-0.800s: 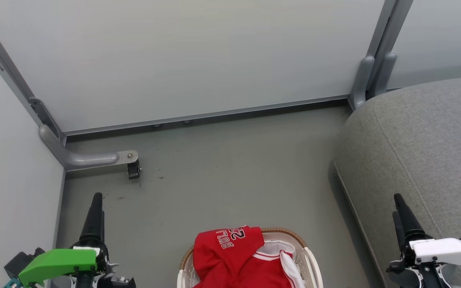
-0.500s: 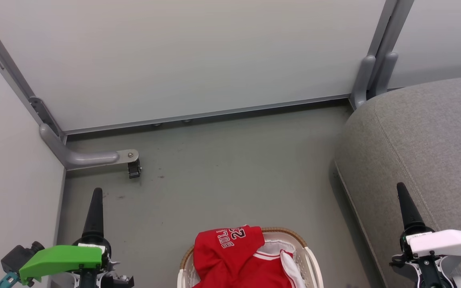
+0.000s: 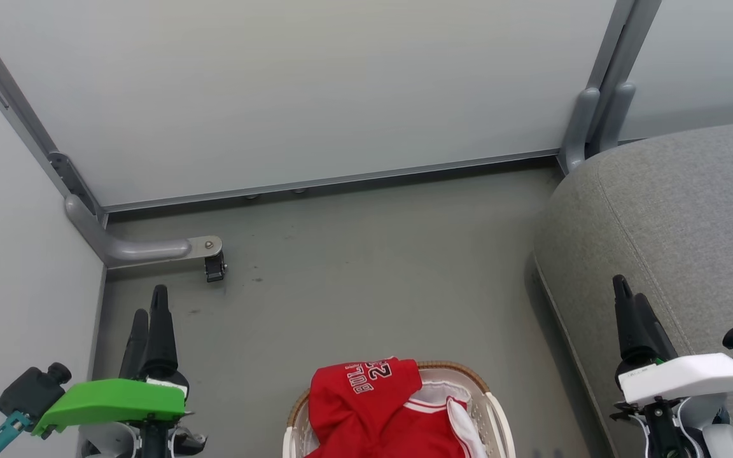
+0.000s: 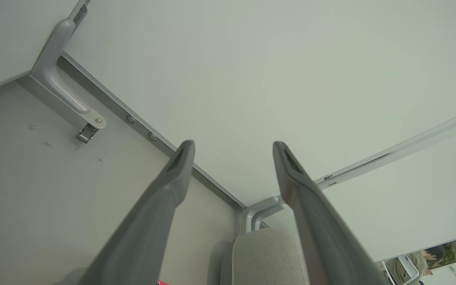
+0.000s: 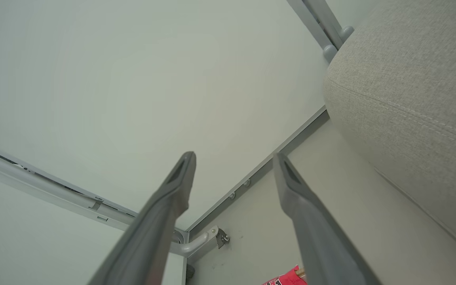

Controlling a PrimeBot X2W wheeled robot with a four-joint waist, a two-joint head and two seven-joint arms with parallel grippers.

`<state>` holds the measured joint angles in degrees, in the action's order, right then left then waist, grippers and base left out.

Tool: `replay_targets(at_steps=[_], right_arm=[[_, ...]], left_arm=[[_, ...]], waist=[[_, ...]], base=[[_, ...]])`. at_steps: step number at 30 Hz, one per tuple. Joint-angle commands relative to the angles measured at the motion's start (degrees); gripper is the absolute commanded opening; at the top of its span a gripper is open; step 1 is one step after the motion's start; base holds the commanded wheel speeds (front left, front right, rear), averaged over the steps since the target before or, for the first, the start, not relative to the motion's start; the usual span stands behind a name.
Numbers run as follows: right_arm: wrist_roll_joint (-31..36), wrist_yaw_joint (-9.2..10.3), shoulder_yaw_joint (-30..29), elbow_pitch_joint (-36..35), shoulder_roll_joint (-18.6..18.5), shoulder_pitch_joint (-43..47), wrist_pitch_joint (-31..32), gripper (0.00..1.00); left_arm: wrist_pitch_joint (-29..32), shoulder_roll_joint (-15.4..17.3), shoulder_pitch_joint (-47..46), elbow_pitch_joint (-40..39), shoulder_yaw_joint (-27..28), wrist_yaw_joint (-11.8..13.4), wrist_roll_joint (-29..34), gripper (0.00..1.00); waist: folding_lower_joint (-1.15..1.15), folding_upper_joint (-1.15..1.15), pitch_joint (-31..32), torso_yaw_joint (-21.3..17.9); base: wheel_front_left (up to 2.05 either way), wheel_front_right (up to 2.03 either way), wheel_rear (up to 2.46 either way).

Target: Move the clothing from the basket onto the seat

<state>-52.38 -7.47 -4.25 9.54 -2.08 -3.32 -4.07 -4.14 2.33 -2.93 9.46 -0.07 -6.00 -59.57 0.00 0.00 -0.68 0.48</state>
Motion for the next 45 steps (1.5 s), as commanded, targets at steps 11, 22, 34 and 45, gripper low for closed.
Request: replay_targets(at_steps=[11,22,34,45], right_arm=[[11.93,-0.02,1.86,-0.66,-0.50,-0.02,-2.40,1.00],[20.33,-0.02,2.94,-0.06,-0.59,0.25,-4.16,1.00],[28.46,-0.02,3.35,0.70,-0.69,0.73,-5.91,1.00],[34.57,-0.02,3.84,1.39,-0.75,1.31,-7.31,1.00]], left_arm=[[-2.32,0.42,0.67,-1.48,-1.49,1.68,12.03,1.00],[-4.08,0.49,1.56,-0.50,-2.72,2.03,19.47,1.00],[-5.80,0.55,2.17,0.71,-3.34,2.41,25.54,1.00],[-7.25,0.61,2.96,2.15,-4.16,2.60,30.49,1.00]], waist=[[0.00,0.00,-0.13,0.09],[0.00,0.00,-0.24,0.26],[0.00,0.00,-0.26,0.39],[0.00,0.00,-0.04,0.73]], base=[[0.00,0.00,0.00],[0.00,0.00,0.00],[0.00,0.00,0.00],[0.00,0.00,0.00]])
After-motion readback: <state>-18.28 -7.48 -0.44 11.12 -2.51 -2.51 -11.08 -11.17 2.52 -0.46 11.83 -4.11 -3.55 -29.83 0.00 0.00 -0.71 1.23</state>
